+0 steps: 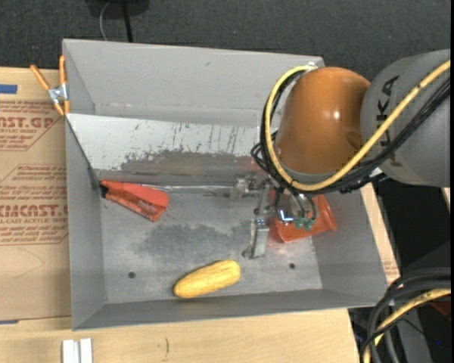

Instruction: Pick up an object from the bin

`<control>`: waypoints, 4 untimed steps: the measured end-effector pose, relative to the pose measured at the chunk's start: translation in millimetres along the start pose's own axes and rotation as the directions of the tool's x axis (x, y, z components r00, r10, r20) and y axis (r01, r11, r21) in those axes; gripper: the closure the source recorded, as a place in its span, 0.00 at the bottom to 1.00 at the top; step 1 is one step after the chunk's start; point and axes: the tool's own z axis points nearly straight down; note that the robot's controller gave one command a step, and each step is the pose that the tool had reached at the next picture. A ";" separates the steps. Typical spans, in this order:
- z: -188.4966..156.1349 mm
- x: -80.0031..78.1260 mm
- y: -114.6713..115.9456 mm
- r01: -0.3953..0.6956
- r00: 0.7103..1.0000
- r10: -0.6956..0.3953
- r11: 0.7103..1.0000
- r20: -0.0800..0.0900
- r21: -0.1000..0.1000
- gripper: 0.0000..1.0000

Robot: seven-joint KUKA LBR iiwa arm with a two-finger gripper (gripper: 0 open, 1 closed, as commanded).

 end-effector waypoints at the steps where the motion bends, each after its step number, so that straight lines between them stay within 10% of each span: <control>1: -4.3 -1.6 -0.2 -0.001 1.000 0.001 1.000 0.008 -0.001 0.00; 4: 122.4 25.1 7.3 0.211 0.978 -0.211 0.978 0.004 0.001 0.00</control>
Offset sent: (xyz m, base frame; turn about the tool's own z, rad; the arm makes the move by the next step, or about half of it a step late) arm -0.0317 -0.0257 -0.1018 -0.1880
